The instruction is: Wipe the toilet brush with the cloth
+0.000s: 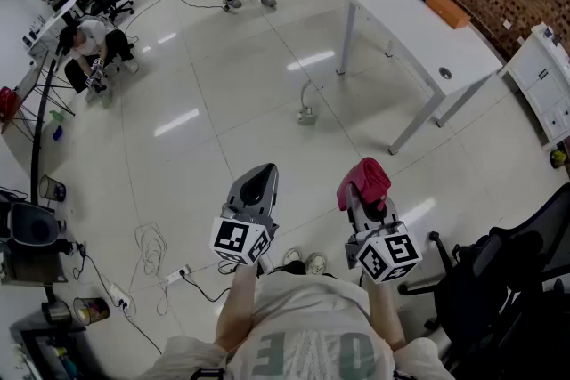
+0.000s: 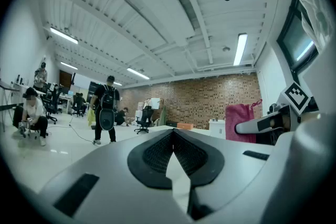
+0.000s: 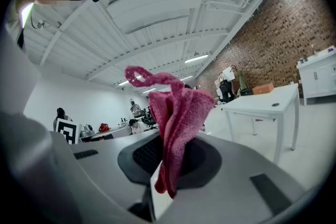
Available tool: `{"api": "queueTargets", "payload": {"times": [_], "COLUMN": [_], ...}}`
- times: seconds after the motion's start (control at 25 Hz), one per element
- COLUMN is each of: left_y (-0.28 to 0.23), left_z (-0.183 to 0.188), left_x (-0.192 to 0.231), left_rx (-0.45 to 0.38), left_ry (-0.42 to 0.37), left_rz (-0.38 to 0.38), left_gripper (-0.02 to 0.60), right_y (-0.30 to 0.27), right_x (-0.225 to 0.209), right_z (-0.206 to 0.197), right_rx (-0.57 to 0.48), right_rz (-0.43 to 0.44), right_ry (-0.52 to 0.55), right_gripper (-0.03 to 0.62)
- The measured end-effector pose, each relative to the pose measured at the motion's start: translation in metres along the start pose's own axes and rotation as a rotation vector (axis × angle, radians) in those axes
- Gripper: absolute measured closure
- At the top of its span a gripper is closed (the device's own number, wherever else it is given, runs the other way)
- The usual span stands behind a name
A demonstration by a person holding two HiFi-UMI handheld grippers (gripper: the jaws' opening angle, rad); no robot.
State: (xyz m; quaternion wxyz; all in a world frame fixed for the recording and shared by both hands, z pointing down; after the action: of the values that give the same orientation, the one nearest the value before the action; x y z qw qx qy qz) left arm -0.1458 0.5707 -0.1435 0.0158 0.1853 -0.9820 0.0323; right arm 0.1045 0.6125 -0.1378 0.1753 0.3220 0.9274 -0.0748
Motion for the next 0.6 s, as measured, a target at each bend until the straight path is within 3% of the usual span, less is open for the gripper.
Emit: {"api": "queueTargets", "payload": {"times": [0.32, 0.6], "left_y": [-0.016, -0.067], "left_z": [-0.015, -0.030], "left_x": [-0.019, 0.004], "left_rx": [0.009, 0.023], "left_ry": [0.011, 0.035], "left_rz": [0.024, 0.052], "left_gripper": [0.578, 0.578], "right_y": [0.005, -0.041], "right_x": [-0.032, -0.072], "right_z": [-0.006, -0.007], "right_rx": [0.032, 0.060], "right_rz": [0.036, 0.055], "right_ry": [0.004, -0.012], "right_gripper": [0.563, 0.563]}}
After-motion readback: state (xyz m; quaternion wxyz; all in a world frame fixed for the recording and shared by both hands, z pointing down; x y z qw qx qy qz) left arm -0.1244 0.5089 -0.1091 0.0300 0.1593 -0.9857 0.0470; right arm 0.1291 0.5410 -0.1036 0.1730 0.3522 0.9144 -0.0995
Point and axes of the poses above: the fingertips, and each gripper's own axes: y backward along the fingers, x to its left, z out of its top, the point moved 9 cm from there along y, backward along the fingers, and after that the axes turned 12 degrees about z, right-handed, at the moved point
